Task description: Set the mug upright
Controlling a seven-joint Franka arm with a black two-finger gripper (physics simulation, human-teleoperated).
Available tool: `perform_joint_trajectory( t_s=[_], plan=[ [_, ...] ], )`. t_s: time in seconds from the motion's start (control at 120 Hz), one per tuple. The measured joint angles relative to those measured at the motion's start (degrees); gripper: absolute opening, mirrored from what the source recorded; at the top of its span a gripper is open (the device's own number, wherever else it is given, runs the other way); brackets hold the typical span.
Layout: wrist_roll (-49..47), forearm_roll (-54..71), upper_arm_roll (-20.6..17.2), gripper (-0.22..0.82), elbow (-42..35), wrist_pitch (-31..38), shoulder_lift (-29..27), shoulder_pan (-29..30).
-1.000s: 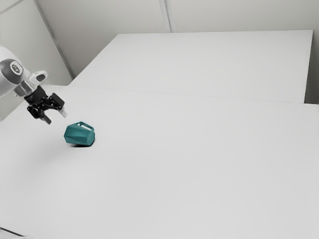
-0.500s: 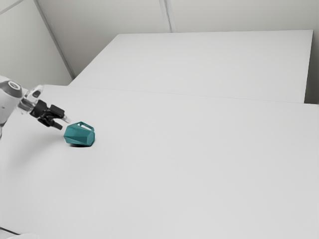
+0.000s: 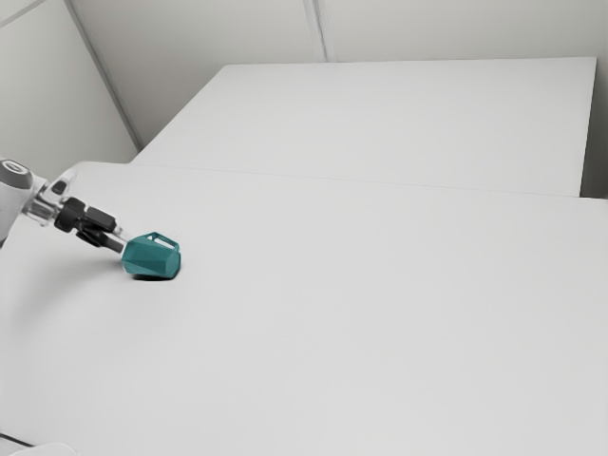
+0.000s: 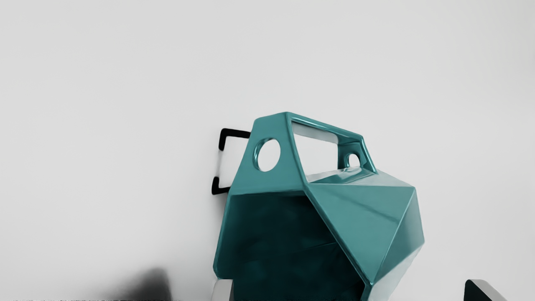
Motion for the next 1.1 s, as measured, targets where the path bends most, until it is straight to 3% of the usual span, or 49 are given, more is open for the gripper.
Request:
perform_joint_trajectory(
  t_s=[0.308,0.583,0.717,1.1],
  plan=[
    [1.6,-0.8,-0.1,0.60,-0.2,-5.5,0.8,-0.1],
    [2.4,-3.3,-1.1,0.59,-0.7,-3.1,1.5,-0.3],
    [2.6,-4.6,-1.8,0.49,-1.1,-2.2,1.8,-0.2],
    [3.3,-5.6,-2.1,0.07,-1.3,-2.5,2.4,0.5]
  ],
)
